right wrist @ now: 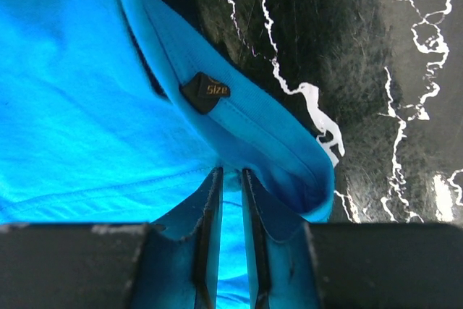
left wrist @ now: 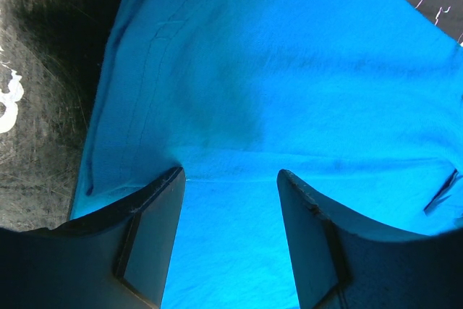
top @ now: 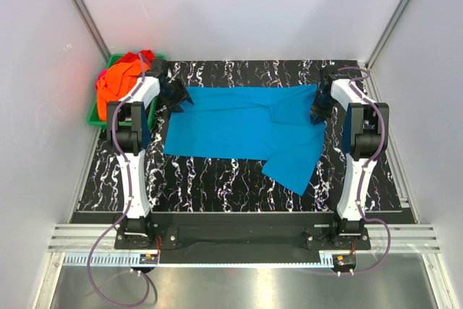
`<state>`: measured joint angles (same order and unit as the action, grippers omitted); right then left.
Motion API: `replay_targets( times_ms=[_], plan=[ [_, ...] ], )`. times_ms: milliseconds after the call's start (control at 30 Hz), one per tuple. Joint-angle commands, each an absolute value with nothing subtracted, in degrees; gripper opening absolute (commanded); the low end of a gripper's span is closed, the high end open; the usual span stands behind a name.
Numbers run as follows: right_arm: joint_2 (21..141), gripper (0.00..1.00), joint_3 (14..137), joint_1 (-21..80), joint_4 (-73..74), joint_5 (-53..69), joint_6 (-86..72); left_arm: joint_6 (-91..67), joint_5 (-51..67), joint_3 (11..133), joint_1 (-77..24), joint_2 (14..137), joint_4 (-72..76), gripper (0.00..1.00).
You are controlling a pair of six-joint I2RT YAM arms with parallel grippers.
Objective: Fold and stack the t-shirts
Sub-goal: Fold the tshirt
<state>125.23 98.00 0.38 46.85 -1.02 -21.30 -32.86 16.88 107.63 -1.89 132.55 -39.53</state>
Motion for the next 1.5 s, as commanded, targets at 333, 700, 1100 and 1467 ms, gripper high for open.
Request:
replay_targets(
  times_ms=[333, 700, 1100, 1467],
  plan=[
    [125.68, 0.05, 98.79, 0.7, 45.79, -2.81, -22.5, -32.34, 14.15, 107.23, -1.32, 133.51, -41.04, 0.62],
    [124.28, 0.0, 104.59, 0.7, 51.32, -2.37, -19.25, -32.08, 13.8, 108.02, -1.32, 134.38, -41.75, 0.62],
    [122.52, 0.0, 110.82, 0.44, 57.65, -2.46, -16.44, -31.38, 13.27, 108.98, -1.14, 134.82, -42.54, 0.62],
    [121.03, 0.0, 115.14, 0.44, 63.63, 1.3, -15.65, -29.97, 13.36, 109.86, -0.79, 135.09, -43.68, 0.63]
  ],
)
